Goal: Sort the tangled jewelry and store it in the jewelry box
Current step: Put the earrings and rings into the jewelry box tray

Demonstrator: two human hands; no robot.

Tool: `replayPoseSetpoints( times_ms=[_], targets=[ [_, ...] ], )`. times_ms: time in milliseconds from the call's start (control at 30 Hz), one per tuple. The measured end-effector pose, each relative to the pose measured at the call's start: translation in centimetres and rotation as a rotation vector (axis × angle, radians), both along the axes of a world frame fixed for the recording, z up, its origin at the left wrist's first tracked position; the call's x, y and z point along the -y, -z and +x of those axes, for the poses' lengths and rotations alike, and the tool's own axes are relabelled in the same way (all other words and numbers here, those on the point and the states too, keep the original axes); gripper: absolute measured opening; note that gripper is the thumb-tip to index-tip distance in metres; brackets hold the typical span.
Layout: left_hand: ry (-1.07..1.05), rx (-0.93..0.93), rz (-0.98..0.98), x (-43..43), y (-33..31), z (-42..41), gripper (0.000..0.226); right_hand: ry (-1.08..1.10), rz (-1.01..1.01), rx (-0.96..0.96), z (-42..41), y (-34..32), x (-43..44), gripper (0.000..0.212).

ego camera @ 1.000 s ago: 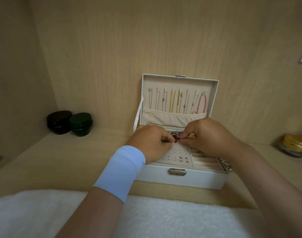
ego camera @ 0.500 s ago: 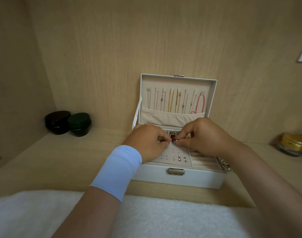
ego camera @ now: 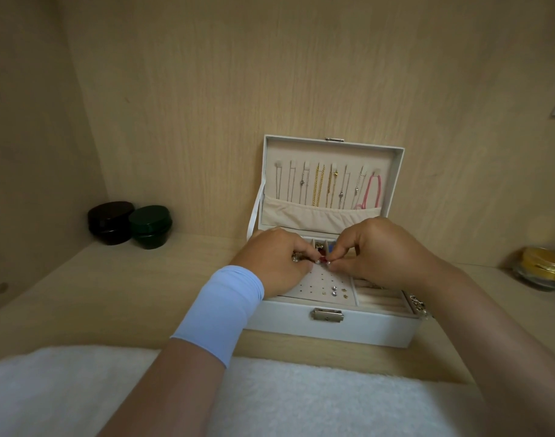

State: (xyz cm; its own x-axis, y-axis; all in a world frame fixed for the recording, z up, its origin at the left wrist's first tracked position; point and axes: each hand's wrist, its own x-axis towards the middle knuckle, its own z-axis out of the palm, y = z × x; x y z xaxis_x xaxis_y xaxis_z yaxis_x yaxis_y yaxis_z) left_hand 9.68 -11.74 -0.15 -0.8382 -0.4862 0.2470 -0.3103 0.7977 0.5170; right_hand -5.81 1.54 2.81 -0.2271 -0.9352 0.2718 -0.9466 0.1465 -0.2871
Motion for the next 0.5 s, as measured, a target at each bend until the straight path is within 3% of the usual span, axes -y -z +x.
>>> replayPoseSetpoints(
  times_ms=[500],
  targets=[
    [-0.011,0.007,0.008,0.31,0.28,-0.22,0.021,-0.005,0.058,-0.156,0.39,0.28,0.29,0.008]
  ],
)
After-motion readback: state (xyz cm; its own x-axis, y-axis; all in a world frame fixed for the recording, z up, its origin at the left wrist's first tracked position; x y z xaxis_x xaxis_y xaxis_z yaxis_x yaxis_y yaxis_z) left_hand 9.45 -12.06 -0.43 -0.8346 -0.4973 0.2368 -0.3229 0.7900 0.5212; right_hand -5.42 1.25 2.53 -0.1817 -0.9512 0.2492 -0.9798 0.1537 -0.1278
